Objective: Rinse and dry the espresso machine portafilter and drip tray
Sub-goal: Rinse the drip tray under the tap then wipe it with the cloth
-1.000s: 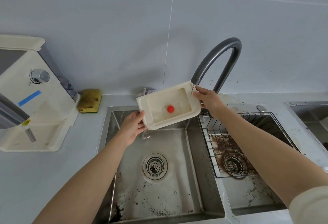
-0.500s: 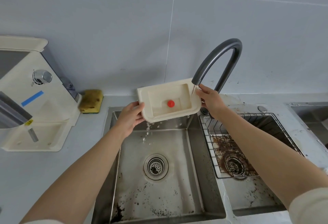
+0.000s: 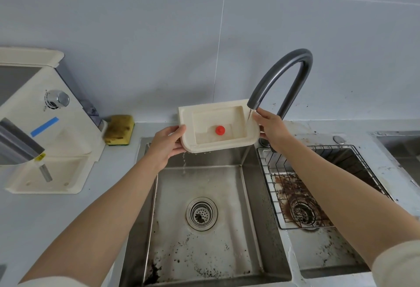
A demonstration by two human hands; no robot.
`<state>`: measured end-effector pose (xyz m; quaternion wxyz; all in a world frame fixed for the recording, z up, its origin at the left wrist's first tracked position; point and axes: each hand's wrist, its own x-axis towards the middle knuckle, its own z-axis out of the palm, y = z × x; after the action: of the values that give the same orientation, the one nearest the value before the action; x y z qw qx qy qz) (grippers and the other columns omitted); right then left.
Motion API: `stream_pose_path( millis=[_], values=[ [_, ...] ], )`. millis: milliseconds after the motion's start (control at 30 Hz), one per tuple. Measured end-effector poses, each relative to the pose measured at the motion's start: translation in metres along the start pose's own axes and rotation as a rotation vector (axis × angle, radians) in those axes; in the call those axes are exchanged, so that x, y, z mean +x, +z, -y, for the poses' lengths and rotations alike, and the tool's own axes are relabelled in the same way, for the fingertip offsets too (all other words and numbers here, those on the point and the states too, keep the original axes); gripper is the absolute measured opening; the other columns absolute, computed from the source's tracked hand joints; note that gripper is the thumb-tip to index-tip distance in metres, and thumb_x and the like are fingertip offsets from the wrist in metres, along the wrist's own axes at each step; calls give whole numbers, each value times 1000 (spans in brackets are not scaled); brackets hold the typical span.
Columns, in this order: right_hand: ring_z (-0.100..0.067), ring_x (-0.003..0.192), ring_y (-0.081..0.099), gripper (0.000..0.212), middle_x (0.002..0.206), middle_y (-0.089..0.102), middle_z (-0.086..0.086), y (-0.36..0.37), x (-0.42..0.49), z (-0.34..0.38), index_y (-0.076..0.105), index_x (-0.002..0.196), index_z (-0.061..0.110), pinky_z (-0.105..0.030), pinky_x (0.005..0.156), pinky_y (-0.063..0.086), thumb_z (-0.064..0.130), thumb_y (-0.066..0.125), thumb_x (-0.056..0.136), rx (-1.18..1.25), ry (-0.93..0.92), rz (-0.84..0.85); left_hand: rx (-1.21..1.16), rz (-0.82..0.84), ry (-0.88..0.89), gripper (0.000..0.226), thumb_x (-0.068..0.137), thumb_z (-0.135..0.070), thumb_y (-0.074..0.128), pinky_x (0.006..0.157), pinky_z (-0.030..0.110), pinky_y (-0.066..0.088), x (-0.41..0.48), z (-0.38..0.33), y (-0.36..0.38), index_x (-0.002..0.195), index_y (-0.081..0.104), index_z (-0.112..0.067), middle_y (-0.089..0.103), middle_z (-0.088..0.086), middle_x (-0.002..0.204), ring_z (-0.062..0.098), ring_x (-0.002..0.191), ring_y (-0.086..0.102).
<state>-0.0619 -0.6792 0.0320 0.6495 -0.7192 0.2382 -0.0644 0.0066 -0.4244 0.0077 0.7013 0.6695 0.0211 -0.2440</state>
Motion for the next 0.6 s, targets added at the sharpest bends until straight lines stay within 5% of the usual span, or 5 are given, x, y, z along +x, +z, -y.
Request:
stream_pose_path(
  millis=[233,433,600],
  values=[
    [-15,84,61,29,93,64,6,2,-2,1,58,121,24,-25,65,51,26,44,96,-44,49,-13,47,-16,-58,38,89,-32,56,76,35,54,0,-1,1,117,54,-7,65,11,111,23,91,66],
    [-19,89,63,32,99,64,1,4,-6,-10,56,125,19,-36,78,56,26,46,95,-73,130,19,64,-36,-141,29,89,-34,56,66,33,54,-5,6,-4,104,57,-10,66,13,107,23,87,66],
    [-20,89,63,31,99,64,-1,10,-14,-24,56,124,18,-36,77,55,22,47,95,-90,165,64,76,-30,-203,40,90,-32,55,67,33,54,-14,20,-10,119,54,-4,64,16,115,28,94,65]
  ],
)
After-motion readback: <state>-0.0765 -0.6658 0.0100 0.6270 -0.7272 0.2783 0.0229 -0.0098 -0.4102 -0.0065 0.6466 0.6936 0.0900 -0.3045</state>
